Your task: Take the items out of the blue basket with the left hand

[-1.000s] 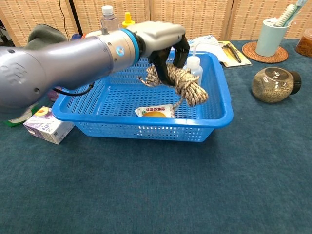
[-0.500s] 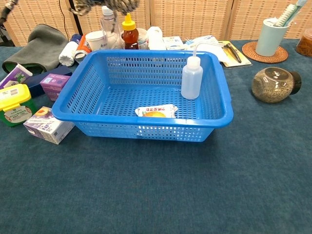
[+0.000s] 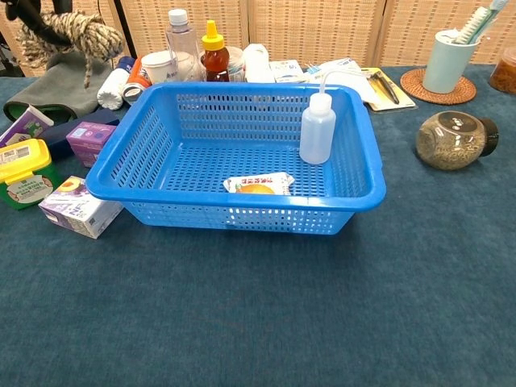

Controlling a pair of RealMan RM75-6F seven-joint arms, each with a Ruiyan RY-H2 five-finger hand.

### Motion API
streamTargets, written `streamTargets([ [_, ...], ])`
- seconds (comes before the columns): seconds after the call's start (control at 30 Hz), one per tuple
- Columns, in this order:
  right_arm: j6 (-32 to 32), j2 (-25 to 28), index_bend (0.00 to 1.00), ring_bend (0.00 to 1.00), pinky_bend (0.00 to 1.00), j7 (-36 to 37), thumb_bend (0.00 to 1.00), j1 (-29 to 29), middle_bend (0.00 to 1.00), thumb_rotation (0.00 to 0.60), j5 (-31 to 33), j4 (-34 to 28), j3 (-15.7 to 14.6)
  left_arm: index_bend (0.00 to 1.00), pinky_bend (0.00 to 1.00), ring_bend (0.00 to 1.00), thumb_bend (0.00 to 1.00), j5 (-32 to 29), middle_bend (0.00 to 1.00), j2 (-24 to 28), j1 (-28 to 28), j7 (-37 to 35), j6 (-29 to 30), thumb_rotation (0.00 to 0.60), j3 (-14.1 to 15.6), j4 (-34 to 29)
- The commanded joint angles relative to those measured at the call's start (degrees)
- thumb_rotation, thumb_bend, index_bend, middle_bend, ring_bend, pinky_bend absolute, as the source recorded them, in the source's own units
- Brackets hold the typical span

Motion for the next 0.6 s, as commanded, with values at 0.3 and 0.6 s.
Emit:
streamTargets([
  [0.3,-0.3,-0.1,0.0,0.0,0.0,-0.37,0.0,0.18,0.0,0.6,0.35,-0.09,-0.11,0.03,0.06,0.0,0.32,-5.38,0.0,-3.49,-0.35,0.16,-6.25,0.6,1.87,5.87],
  [0.6,-0.61,-0.12,0.0,0.0,0.0,-0.3,0.0,0.36,0.0,0.6,0.68,-0.01,-0.08,0.0,0.0,0.0,0.24,3.0,0.0,-1.36,0.84,-3.41,-2.95,0.6,1.24,0.38],
])
